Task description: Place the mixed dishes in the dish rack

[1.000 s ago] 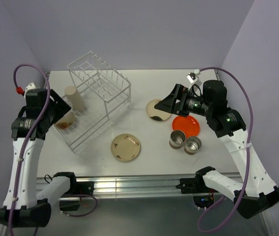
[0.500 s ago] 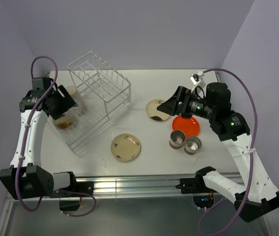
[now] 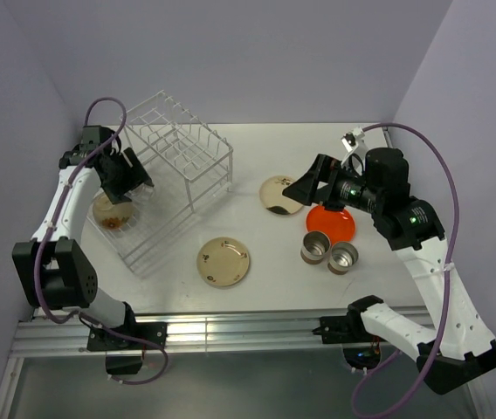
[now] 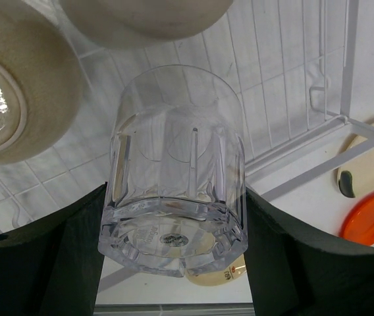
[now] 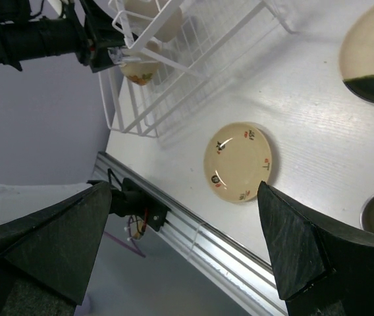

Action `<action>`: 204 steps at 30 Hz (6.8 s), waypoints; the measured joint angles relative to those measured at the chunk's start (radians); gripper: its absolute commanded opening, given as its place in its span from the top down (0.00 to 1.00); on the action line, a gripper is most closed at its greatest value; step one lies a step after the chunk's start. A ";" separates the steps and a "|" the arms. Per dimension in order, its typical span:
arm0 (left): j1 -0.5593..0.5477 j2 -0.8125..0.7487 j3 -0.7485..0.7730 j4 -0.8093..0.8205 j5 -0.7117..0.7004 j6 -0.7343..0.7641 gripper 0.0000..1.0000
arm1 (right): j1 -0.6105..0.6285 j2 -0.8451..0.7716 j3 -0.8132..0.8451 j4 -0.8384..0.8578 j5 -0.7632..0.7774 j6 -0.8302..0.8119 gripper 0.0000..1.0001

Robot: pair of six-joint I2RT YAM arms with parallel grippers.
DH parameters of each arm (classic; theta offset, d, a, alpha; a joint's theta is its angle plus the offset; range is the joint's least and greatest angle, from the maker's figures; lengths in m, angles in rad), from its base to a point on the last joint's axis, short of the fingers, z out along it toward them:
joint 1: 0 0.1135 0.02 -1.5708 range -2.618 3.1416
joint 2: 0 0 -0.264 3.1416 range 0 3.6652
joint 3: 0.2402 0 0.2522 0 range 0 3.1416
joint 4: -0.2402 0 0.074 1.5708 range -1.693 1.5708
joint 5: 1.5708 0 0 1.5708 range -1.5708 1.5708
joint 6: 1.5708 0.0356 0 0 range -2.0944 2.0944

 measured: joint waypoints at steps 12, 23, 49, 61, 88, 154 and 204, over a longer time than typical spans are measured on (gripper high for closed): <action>-0.062 0.162 0.135 -0.073 -0.099 0.010 1.00 | -0.002 -0.002 -0.015 -0.022 0.051 -0.019 0.01; -0.066 0.209 0.124 -0.074 -0.141 0.008 0.68 | -0.004 -0.006 -0.053 -0.030 0.082 -0.030 0.01; -0.054 0.211 0.092 -0.035 -0.167 0.011 0.07 | -0.009 -0.042 -0.112 -0.088 0.185 -0.062 0.00; -0.051 0.044 0.058 -0.033 -0.172 0.011 0.07 | -0.010 -0.070 -0.177 -0.179 0.345 -0.041 0.01; -0.051 -0.427 -0.054 0.015 0.117 -0.049 0.11 | -0.011 -0.102 -0.414 -0.260 0.581 0.082 0.38; -0.334 -0.613 -0.592 1.056 0.883 -0.600 0.01 | 0.007 0.151 -0.104 0.145 -0.079 0.167 1.00; -0.523 -0.598 -0.447 1.088 0.716 -0.567 1.00 | 0.242 0.167 -0.210 0.716 -0.354 0.652 0.41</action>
